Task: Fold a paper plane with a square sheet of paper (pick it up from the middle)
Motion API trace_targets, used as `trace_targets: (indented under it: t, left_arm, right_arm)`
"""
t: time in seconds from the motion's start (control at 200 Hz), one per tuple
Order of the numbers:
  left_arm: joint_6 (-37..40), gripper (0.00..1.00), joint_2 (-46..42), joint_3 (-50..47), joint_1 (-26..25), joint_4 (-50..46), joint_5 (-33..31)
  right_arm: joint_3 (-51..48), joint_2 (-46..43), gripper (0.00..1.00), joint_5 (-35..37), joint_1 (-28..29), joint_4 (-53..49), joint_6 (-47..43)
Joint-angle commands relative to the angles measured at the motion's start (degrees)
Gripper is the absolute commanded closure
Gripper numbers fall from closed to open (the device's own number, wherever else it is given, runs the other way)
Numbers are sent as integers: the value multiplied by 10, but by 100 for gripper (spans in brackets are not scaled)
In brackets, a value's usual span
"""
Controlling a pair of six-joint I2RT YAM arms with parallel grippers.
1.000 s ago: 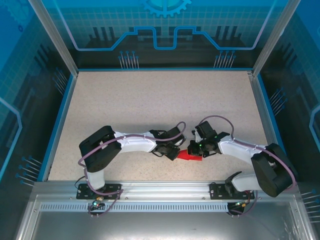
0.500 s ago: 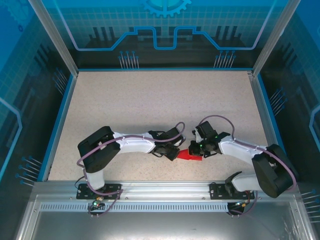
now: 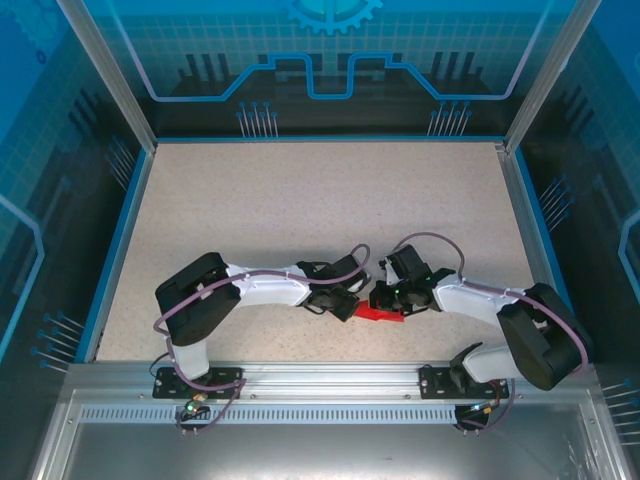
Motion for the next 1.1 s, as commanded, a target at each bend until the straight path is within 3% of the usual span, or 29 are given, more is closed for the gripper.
trace_targets:
  t: [0.0,0.19,1.095]
  left_arm:
    - [-4,79,25,-35,1,-45,-23]
    - [-2,79,-3,-48,1,-47,-22]
    - [-8,83,-59,-91,0,-128,-79]
  right_arm:
    - [-7,2,100,38,3,-13,-17]
    - [-15,4,100,66,-12,-39,-37]
    - [-5,45,100,61,-13,-41,-39]
